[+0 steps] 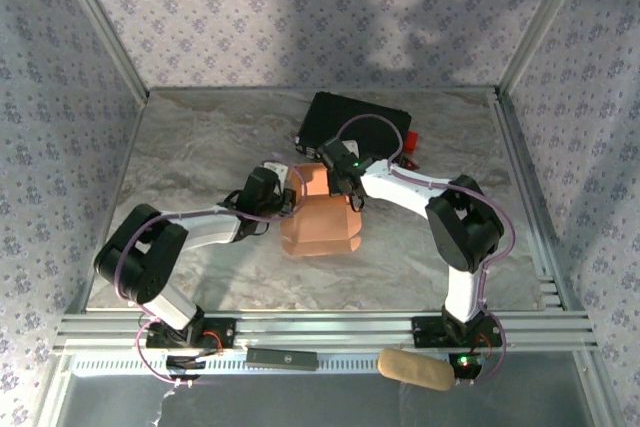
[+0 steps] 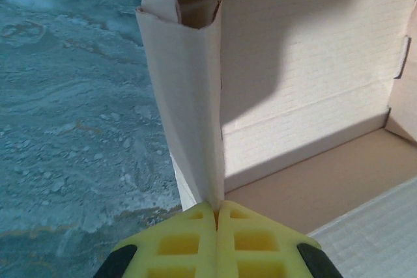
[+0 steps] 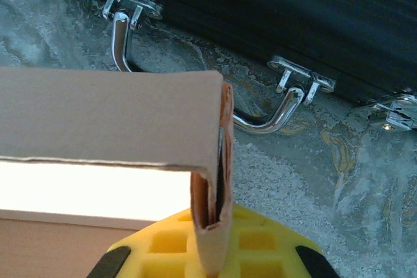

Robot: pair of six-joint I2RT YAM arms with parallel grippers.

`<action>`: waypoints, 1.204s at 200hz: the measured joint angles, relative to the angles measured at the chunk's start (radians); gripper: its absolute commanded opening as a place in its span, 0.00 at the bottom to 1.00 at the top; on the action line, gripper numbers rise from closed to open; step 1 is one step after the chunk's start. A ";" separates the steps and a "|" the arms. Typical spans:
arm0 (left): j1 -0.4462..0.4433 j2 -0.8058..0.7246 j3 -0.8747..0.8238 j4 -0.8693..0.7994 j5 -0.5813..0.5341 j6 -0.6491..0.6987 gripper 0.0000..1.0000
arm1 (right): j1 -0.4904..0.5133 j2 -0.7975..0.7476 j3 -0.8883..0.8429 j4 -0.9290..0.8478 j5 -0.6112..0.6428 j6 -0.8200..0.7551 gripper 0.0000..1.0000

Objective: Fold the paper box

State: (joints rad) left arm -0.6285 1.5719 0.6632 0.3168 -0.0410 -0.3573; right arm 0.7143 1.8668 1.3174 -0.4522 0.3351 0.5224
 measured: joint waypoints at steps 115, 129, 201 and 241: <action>0.040 -0.020 0.013 -0.069 0.010 -0.010 0.23 | 0.015 0.003 0.011 0.001 -0.031 -0.008 0.00; 0.055 -0.020 0.013 -0.068 0.039 -0.007 0.23 | 0.015 0.006 0.013 0.000 -0.036 -0.008 0.00; 0.063 0.034 0.029 -0.060 0.066 -0.002 0.21 | 0.015 0.008 0.015 0.000 -0.037 -0.012 0.00; 0.035 0.053 0.052 -0.060 -0.025 -0.003 0.03 | 0.014 0.008 0.015 -0.006 -0.027 -0.011 0.00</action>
State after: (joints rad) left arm -0.5934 1.6253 0.7155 0.2565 -0.0662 -0.3603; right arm 0.7280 1.8751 1.3323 -0.4583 0.3080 0.5110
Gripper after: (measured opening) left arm 0.072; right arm 0.070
